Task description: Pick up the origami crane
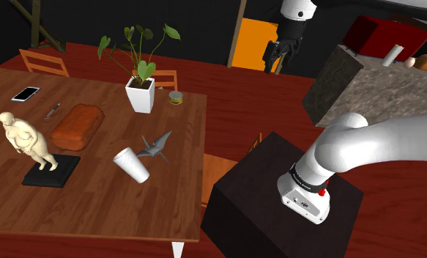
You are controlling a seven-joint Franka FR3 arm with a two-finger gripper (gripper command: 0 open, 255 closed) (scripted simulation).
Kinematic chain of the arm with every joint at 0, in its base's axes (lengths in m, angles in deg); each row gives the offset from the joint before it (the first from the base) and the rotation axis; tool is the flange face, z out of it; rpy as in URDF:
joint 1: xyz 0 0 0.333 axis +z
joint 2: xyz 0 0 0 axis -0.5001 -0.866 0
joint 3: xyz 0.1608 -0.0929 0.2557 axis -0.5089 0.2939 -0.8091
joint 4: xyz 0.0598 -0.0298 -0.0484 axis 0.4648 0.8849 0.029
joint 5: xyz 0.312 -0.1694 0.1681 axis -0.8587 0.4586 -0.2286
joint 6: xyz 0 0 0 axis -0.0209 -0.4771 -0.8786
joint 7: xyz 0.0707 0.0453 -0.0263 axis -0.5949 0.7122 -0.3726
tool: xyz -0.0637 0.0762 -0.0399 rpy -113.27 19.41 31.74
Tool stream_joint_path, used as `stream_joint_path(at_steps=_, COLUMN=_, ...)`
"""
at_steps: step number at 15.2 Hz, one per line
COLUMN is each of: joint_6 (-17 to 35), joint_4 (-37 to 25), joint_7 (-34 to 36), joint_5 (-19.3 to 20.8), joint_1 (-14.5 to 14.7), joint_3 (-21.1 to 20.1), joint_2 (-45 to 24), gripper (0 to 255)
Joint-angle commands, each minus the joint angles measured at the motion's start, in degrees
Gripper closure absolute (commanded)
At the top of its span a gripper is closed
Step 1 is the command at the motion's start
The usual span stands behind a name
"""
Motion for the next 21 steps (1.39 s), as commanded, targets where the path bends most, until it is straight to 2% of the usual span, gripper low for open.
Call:
stream_joint_path(at_steps=1, joint_6=0.0, joint_4=0.0, joint_7=0.0, joint_5=0.0, joint_1=0.0, joint_3=0.0, joint_2=0.0, gripper=0)
stream_joint_path(at_steps=11, joint_6=22.6, joint_4=13.0, joint_7=5.1, joint_5=-3.0, joint_1=3.7, joint_3=-5.7, joint_2=-5.2, gripper=0)
stream_joint_path(at_steps=17, joint_6=37.6, joint_4=16.8, joint_7=8.7, joint_5=-3.6, joint_1=5.4, joint_3=-9.9, joint_2=-13.7, gripper=0)
stream_joint_path(at_steps=21, joint_6=47.6, joint_4=17.4, joint_7=11.9, joint_5=-2.6, joint_1=5.6, joint_3=-13.1, joint_2=-21.5, gripper=0)
